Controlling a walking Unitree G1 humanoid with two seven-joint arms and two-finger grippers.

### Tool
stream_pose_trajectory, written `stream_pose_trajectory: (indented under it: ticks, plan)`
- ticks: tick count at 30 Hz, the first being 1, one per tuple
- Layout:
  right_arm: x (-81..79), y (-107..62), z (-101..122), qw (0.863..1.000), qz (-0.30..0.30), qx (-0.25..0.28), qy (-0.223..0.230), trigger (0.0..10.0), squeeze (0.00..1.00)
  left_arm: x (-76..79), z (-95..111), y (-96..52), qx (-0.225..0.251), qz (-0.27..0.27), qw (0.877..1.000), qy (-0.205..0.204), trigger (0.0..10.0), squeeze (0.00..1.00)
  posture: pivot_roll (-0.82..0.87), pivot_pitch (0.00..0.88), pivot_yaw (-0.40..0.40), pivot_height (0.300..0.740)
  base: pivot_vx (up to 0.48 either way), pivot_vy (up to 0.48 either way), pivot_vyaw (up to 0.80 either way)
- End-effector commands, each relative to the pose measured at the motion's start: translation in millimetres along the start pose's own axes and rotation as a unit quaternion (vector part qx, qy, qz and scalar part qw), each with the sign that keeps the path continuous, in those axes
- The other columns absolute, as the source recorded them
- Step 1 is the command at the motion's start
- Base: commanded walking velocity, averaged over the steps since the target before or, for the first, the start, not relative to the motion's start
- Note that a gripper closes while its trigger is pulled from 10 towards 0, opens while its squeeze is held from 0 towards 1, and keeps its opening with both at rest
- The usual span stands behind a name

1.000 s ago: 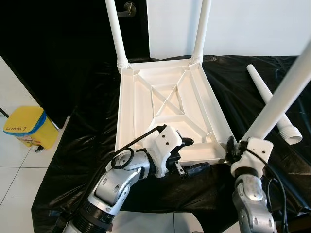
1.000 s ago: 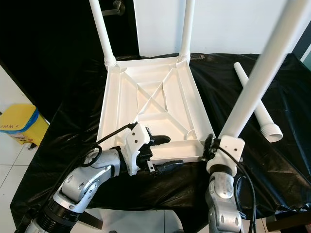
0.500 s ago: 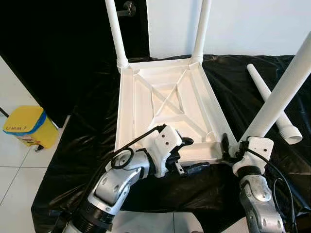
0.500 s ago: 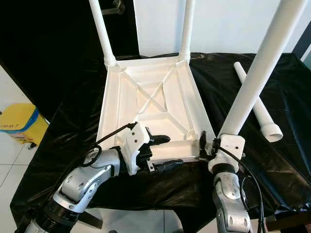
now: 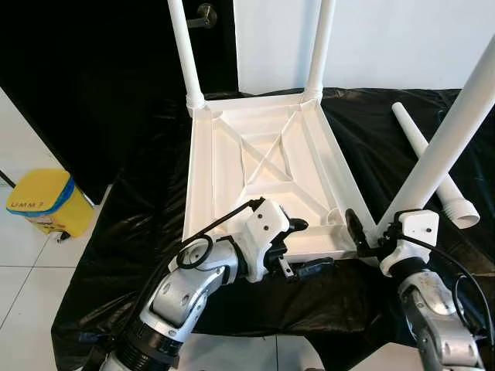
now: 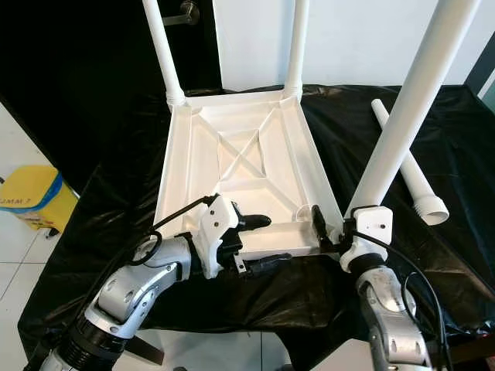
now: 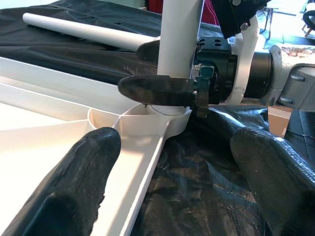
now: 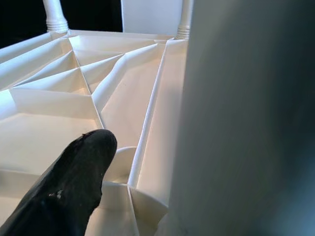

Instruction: Building children table

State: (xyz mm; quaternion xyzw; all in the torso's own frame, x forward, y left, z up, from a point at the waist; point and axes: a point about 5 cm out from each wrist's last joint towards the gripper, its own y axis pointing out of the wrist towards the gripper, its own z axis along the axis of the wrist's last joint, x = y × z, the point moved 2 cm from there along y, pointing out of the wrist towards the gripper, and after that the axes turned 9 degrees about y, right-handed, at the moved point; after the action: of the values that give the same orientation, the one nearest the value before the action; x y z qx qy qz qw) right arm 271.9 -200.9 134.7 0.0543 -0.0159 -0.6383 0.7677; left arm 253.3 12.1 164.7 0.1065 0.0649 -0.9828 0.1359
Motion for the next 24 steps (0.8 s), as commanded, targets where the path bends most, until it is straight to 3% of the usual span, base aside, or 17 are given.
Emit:
stream_pose_trajectory:
  ticks: [1, 5, 6, 7, 10, 11, 20, 21, 23, 24]
  plan:
    - [-0.7, 4.3, 1, 0.999, 0.040, -0.009, -0.015, 10.0, 0.00, -4.4, 1, -0.6, -0.003, 0.016, 1.000, 0.005, 10.0, 0.00, -0.25, 0.059, 0.036, 0.740, 0.000, 0.000, 0.00]
    - [9.0, 7.7, 3, 0.996, 0.072, -0.026, -0.049, 10.0, 0.00, -6.2, 2, -0.8, -0.002, 0.019, 1.000, 0.007, 10.0, 0.00, -0.24, 0.063, 0.039, 0.740, 0.000, 0.000, 0.00]
    - [11.8, 8.8, 3, 0.995, 0.081, -0.033, -0.057, 7.5, 0.00, -7.2, 2, -1.2, -0.002, 0.020, 1.000, 0.007, 10.0, 0.00, -0.24, 0.066, 0.039, 0.740, 0.000, 0.000, 0.00]
    - [12.0, 9.1, 1, 0.993, 0.089, -0.039, -0.061, 2.0, 0.00, -7.8, 3, -1.5, -0.002, 0.021, 1.000, 0.007, 10.0, 0.00, -0.24, 0.068, 0.039, 0.740, 0.000, 0.000, 0.00]
    - [11.6, 9.1, 0, 0.993, 0.093, -0.043, -0.061, 2.0, 0.00, -8.2, 3, -1.6, -0.002, 0.021, 1.000, 0.007, 10.0, 0.00, -0.24, 0.068, 0.039, 0.740, 0.000, 0.000, 0.00]
    - [11.3, 8.3, -2, 0.992, 0.097, -0.046, -0.059, 0.0, 0.00, -8.6, 3, -2.1, -0.002, 0.022, 1.000, 0.007, 10.0, 0.00, -0.23, 0.070, 0.039, 0.740, 0.000, 0.000, 0.00]
    - [13.1, 1.8, -11, 0.993, 0.095, -0.061, -0.043, 0.0, 0.00, -8.5, 3, -3.7, -0.003, 0.023, 1.000, 0.007, 10.0, 0.00, -0.23, 0.077, 0.044, 0.740, 0.000, 0.000, 0.00]
    - [14.1, 0.9, -12, 0.993, 0.093, -0.063, -0.042, 0.9, 0.00, -8.5, 3, -3.8, -0.004, 0.022, 1.000, 0.006, 10.0, 0.00, -0.24, 0.077, 0.045, 0.740, 0.000, 0.000, 0.00]
    - [15.2, 0.8, -13, 0.993, 0.093, -0.063, -0.042, 0.9, 0.00, -8.7, 3, -4.0, -0.004, 0.022, 1.000, 0.006, 10.0, 0.00, -0.24, 0.078, 0.046, 0.740, 0.000, 0.000, 0.00]
    - [16.1, 0.5, -14, 0.993, 0.090, -0.064, -0.038, 10.0, 0.00, -8.9, 2, -3.9, -0.004, 0.022, 1.000, 0.006, 10.0, 0.00, -0.24, 0.079, 0.045, 0.740, 0.000, 0.000, 0.00]
